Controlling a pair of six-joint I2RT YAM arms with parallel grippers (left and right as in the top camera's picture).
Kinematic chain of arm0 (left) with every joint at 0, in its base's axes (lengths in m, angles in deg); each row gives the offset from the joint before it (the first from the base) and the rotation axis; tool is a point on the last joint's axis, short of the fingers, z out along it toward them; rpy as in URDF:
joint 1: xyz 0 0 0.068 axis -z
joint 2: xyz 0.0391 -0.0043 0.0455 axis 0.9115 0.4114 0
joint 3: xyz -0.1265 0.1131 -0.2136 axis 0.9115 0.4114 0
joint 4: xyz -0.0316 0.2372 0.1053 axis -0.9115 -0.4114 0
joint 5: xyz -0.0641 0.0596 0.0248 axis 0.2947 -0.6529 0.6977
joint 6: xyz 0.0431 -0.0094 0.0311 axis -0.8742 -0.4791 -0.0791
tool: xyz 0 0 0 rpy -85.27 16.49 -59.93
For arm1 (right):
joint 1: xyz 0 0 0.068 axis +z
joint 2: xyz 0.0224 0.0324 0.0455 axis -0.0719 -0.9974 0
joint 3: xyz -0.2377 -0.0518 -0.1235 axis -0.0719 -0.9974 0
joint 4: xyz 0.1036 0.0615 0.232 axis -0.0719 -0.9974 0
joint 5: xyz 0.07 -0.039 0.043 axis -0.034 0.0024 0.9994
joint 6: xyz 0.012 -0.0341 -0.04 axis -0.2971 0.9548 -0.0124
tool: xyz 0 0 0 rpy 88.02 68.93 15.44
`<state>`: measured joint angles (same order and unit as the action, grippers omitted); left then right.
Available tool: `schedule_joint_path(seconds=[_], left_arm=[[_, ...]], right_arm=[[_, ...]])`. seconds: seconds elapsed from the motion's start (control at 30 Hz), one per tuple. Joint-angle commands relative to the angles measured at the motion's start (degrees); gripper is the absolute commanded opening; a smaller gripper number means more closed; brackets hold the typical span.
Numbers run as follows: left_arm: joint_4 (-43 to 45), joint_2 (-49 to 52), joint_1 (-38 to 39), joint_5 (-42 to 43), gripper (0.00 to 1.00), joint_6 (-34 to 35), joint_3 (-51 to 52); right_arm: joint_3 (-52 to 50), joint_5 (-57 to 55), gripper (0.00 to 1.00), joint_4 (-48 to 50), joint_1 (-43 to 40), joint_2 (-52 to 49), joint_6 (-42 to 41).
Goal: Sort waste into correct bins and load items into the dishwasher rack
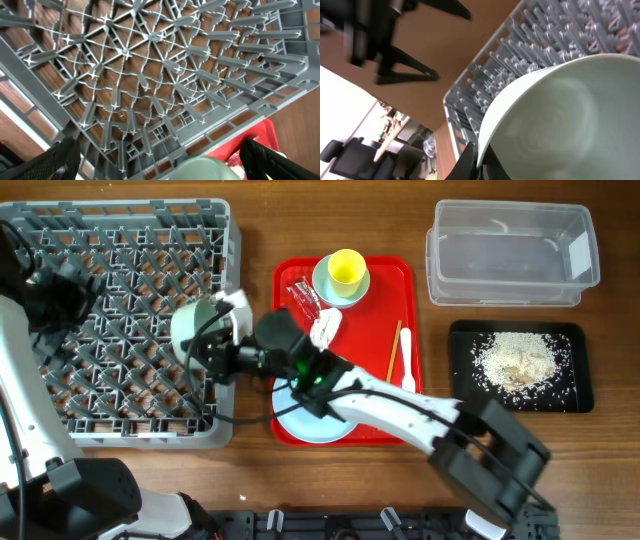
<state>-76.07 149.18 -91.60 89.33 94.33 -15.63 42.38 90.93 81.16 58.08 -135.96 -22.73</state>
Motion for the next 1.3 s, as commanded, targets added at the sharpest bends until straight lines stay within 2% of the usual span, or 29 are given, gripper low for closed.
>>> schedule_joint_path(seconds=[0.0,0.23,0.3,0.33,0.5,0.6,0.73,0.83,1.0,1.07,1.2,1.23,1.27], left_arm=[[-0.5,-0.3,-0.3,-2.6,1.0,0.1,-0.2],[-0.5,-0.3,-0.3,-2.6,1.0,0.1,-0.2],[-0.5,-0.3,-0.3,-2.6,1.0,0.1,-0.2],[-0.5,-0.3,-0.3,-2.6,1.0,0.1,-0.2],[-0.9,-0.3,-0.3,-2.6,1.0,0.1,-0.2],[-1.4,-0.3,-0.2,-2.5,1.0,-0.4,-0.2],[-1.0,-0.3,-0.2,3.5,1.0,-5.9,-0.2],[-0.2,-0.4,-0.2,3.9,1.0,-6.2,-0.2],[0.0,-1.7,0.5,3.9,1.0,-7.8,-0.2],[0.7,-3.5,1.6,3.9,1.0,-8.8,-0.2],[1.5,-9.7,6.7,3.9,1.0,-10.3,-0.2],[1.0,-11.5,8.9,3.9,0.99,-11.4,-0.2],[-0.3,-13.5,12.5,3.8,1.0,-13.3,-0.2]], right_arm=[[1.6,-1.1,0.04,1.3,1.8,-3.3,-0.2],[1.9,0.6,0.04,4.4,2.1,-4.1,-2.2],[1.9,0.3,0.16,3.7,2.1,-4.1,-3.3],[1.9,0.2,0.26,3.4,2.1,-4.1,-3.5],[1.9,-0.4,0.31,2.2,2.0,-4.1,-3.4],[2.6,-0.5,0.4,1.2,1.0,-3.7,-2.6],[8.5,-0.5,0.51,-11.5,-1.7,-1.7,3.8],[12.6,-0.5,0.62,-18.1,-3.6,0.7,7.0],[15.4,0.0,0.8,-24.6,-9.2,6.2,6.9],[15.5,0.4,0.82,-26.3,-11.8,8.0,6.8],[15.5,0.3,0.88,-32.2,-18.1,11.4,6.7],[15.5,0.2,0.97,-34.6,-21.1,12.5,5.5],[15.5,0.2,1.0,-37.5,-24.4,13.4,5.3]])
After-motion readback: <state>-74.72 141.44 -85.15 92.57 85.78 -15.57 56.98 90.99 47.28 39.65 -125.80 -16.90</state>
